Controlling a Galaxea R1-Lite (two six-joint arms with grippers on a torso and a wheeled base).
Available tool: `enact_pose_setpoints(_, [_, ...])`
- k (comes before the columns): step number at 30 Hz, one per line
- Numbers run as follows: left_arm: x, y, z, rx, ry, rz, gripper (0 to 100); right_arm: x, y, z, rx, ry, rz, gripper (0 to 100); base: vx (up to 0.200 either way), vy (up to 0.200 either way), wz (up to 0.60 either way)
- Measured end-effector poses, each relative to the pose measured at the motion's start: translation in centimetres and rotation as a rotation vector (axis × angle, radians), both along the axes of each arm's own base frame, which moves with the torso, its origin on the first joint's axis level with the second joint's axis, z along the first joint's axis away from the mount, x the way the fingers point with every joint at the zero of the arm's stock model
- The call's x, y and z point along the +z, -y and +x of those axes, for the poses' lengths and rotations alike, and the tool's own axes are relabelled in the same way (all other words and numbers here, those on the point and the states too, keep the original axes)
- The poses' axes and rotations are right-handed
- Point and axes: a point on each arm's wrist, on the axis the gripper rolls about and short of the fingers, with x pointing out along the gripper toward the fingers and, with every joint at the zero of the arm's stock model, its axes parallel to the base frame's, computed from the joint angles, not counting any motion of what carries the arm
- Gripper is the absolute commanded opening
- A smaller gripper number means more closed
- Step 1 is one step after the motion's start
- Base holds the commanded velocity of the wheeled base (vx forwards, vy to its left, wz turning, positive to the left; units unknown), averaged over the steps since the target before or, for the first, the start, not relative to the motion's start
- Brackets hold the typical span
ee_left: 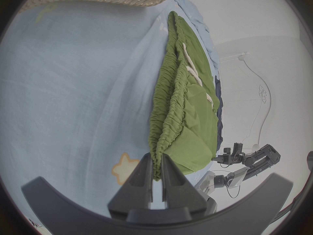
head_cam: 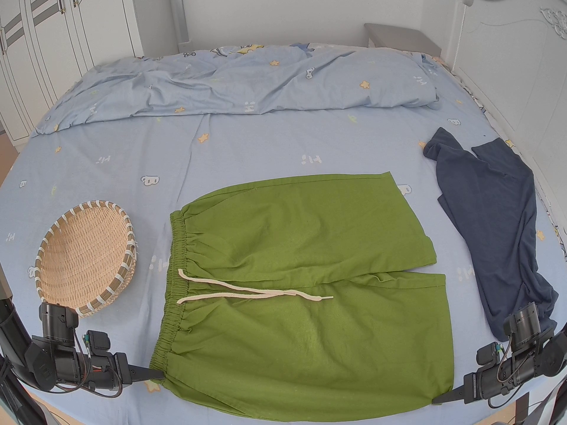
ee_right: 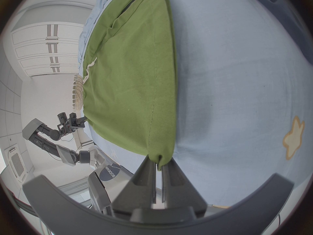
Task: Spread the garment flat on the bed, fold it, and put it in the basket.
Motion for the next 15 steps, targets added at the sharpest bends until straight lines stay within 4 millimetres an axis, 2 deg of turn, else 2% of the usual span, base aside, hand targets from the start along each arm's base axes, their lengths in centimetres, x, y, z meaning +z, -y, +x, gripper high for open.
enact_pose_setpoints(9, [0.5,0.2,-1.7,-0.009,-0.077,0.002,0,0.6,0.1,-1.5,0.019,-0.050,-0.015,0,0.000,0.000,0.00])
enact_pose_setpoints(15, [1.2,0.4,-2.1,-0.021,-0.047,0.010,0,1.1,0.2,-1.8,0.017,-0.016,-0.014,0,0.000,0.000,0.00])
